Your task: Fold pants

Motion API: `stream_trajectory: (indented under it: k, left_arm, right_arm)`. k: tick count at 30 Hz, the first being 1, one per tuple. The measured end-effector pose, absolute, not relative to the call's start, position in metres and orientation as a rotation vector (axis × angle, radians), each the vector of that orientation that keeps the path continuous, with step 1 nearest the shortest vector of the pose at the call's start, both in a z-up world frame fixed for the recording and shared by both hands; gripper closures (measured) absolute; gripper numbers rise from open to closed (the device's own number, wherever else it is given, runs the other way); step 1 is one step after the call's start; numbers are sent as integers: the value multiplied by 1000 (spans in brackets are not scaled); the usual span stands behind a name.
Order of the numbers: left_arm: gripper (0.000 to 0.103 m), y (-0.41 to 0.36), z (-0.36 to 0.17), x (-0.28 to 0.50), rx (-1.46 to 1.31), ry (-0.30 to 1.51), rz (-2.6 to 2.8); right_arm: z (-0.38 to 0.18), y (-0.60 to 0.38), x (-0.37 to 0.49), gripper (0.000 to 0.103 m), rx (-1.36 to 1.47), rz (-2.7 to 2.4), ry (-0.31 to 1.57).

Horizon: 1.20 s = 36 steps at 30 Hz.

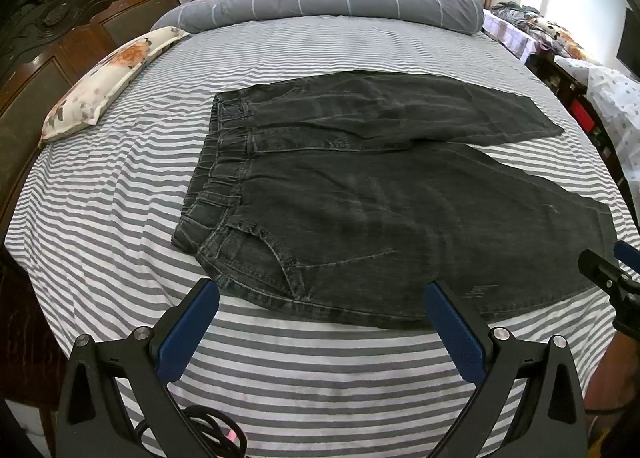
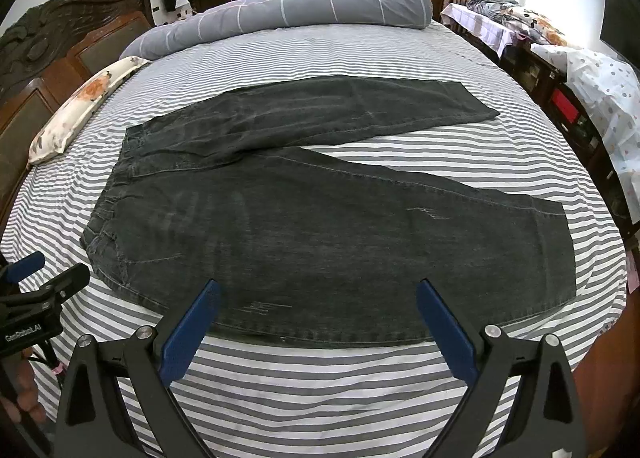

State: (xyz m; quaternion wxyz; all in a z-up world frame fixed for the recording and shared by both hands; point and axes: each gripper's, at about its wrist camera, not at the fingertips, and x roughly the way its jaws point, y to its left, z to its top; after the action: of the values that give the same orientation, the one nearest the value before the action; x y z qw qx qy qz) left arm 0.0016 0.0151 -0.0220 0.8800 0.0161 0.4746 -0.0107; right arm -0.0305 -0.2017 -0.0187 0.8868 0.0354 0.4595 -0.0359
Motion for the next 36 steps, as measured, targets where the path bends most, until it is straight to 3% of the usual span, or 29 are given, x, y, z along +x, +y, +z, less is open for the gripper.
stream_trajectory:
  k: [21, 23, 25, 28, 31, 36]
  left_arm:
    - [2, 65, -19, 48, -62, 977, -8]
    - [10, 83, -17, 63, -95, 962, -1]
    - [29, 99, -19, 80, -119, 968, -3]
    - [46, 125, -23, 107, -184, 980, -24]
    - [54, 144, -29, 132, -241, 998, -34]
    - [59, 170, -45, 177, -345, 1026, -52]
  right_arm:
    - [-14, -204, -1, 5, 111, -22, 943]
    - [-10, -204, 9, 5, 115, -5, 932]
    - [-6, -203, 22, 5, 116, 6, 923]
    - [-2, -201, 46, 5, 109, 25, 917]
    - [-2, -196, 71, 5, 88, 38, 915]
    - [-8, -183, 116, 5, 44, 59, 929]
